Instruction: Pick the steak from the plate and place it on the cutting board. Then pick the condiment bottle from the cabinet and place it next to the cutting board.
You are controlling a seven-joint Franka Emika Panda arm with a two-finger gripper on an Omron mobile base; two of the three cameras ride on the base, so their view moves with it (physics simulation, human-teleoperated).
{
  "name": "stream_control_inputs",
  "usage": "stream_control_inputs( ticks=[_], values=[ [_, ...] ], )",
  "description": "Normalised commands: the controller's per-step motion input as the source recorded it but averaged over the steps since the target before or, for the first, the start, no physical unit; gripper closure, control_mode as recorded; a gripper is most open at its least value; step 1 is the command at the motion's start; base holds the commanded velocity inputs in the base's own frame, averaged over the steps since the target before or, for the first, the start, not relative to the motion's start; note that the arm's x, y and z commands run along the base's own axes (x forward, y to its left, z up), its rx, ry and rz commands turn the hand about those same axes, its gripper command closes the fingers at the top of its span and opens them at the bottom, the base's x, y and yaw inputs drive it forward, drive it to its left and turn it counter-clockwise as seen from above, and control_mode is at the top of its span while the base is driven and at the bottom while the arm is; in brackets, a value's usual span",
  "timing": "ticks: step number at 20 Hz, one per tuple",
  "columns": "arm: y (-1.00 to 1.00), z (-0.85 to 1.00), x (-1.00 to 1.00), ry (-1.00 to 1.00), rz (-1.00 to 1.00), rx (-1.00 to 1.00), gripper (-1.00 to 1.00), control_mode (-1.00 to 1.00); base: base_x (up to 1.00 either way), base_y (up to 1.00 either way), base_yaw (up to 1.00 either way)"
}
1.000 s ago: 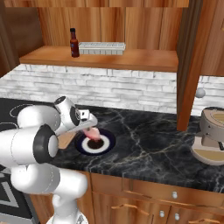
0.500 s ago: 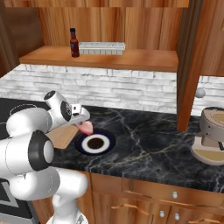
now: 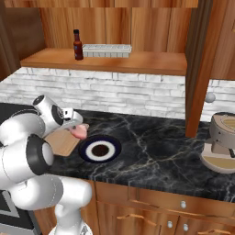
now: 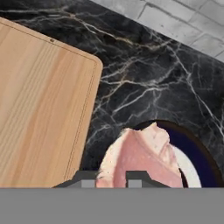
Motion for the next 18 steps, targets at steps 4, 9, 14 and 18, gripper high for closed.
stream_control_inputs(
  ticks=[4,9,14,18],
  values=[
    [0.56,0.00,0.00,-0.03,0.00,0.00,1.00,-1.00,0.00,0.00,0.00],
    [0.55,0.00,0.00,-0.01,0.00,0.00,1.00,-1.00,0.00,0.00,0.00],
    [0.41,-0.10,0.00,-0.02,0.00,0.00,1.00,-1.00,0.00,0.00,0.00],
    [0.09,-0.41,0.00,-0.03,0.00,0.00,1.00,-1.00,0.00,0.00,0.00]
  ],
)
